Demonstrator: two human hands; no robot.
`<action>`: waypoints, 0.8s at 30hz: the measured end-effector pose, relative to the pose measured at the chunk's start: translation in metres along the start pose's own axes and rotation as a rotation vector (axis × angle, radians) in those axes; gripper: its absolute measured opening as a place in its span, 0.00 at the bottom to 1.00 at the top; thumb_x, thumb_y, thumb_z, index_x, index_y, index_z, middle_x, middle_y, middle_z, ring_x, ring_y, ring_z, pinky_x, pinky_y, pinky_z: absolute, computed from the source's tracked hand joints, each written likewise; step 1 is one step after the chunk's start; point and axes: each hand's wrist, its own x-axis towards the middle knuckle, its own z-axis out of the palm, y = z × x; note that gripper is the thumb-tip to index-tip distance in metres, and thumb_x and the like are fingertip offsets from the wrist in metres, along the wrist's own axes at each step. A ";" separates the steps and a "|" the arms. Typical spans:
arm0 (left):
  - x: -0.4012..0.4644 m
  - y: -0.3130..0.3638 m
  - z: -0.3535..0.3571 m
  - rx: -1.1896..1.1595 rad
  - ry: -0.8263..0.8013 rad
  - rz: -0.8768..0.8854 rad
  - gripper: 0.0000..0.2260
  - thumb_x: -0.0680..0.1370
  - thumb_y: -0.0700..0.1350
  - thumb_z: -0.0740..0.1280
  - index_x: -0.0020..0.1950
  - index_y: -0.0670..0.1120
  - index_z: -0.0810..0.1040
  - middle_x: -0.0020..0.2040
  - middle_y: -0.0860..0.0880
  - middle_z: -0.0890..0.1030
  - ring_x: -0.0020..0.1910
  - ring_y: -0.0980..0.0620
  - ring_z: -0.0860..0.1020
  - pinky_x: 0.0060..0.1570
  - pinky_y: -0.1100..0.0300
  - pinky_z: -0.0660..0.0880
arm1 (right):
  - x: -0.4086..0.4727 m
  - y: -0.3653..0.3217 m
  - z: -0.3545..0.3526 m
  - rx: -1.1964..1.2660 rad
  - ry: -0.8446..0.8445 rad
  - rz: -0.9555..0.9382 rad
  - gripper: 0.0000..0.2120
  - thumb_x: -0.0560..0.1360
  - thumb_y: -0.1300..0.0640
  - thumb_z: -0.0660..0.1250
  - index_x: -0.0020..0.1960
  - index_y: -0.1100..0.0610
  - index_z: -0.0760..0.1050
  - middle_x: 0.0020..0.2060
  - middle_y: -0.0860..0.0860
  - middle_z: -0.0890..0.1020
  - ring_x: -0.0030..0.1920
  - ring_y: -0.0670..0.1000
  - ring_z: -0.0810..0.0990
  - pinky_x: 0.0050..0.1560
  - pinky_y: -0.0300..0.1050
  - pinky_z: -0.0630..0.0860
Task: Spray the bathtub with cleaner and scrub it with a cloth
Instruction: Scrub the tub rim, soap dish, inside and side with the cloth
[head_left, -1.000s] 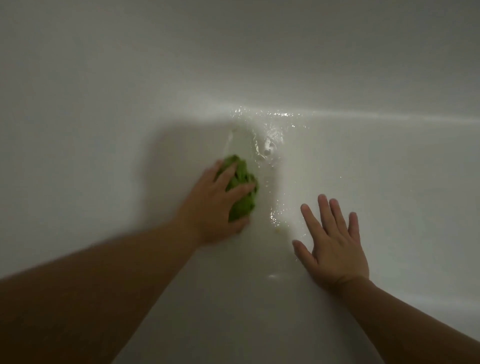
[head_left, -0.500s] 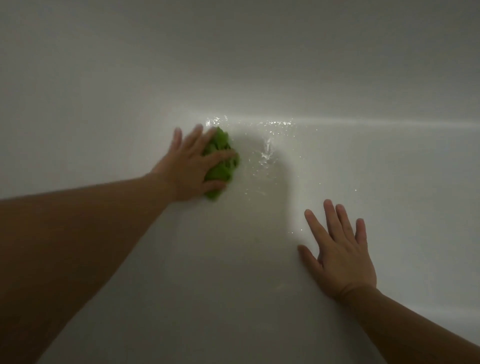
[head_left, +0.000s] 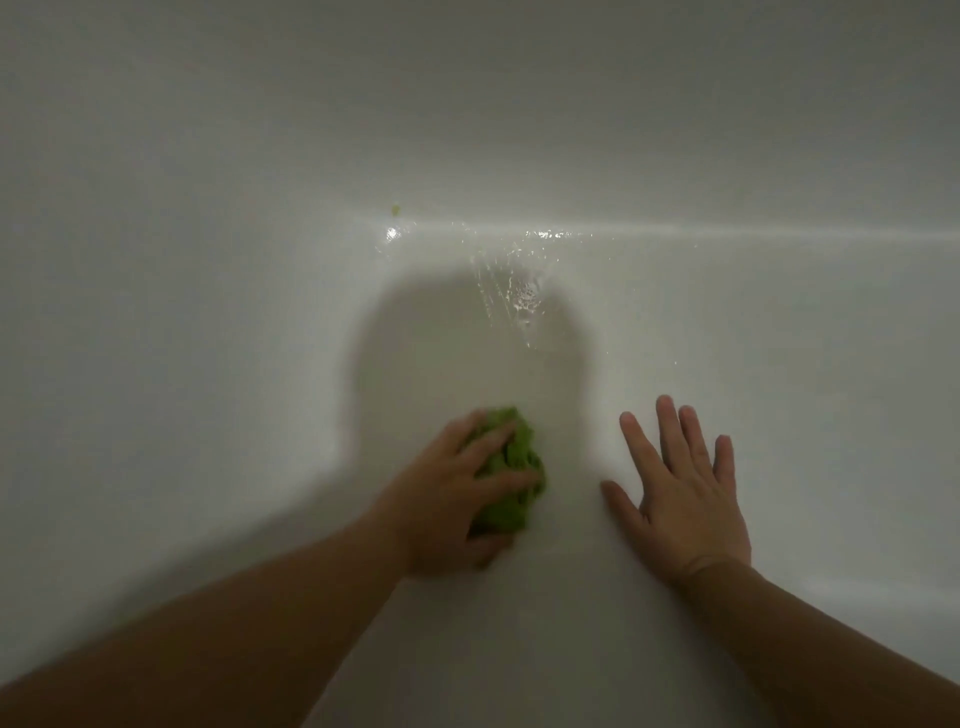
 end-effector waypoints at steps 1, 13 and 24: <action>-0.014 0.010 0.007 -0.007 -0.061 0.029 0.29 0.76 0.67 0.65 0.77 0.62 0.69 0.82 0.43 0.61 0.80 0.34 0.55 0.77 0.39 0.60 | -0.001 0.001 0.000 0.001 -0.004 0.003 0.35 0.80 0.28 0.38 0.83 0.40 0.37 0.82 0.50 0.35 0.81 0.53 0.32 0.81 0.63 0.41; 0.097 -0.134 -0.095 0.216 0.201 -0.461 0.33 0.77 0.70 0.61 0.80 0.62 0.57 0.83 0.40 0.50 0.80 0.28 0.49 0.74 0.28 0.51 | 0.008 0.006 -0.006 0.015 0.010 0.002 0.36 0.78 0.25 0.34 0.82 0.38 0.37 0.82 0.49 0.35 0.82 0.54 0.33 0.80 0.64 0.39; 0.082 0.005 -0.024 0.024 0.110 -0.005 0.28 0.75 0.64 0.65 0.74 0.57 0.74 0.78 0.37 0.66 0.77 0.37 0.59 0.79 0.45 0.56 | -0.002 0.030 -0.003 0.007 -0.021 -0.061 0.34 0.81 0.29 0.40 0.83 0.40 0.41 0.83 0.48 0.37 0.82 0.52 0.35 0.80 0.65 0.42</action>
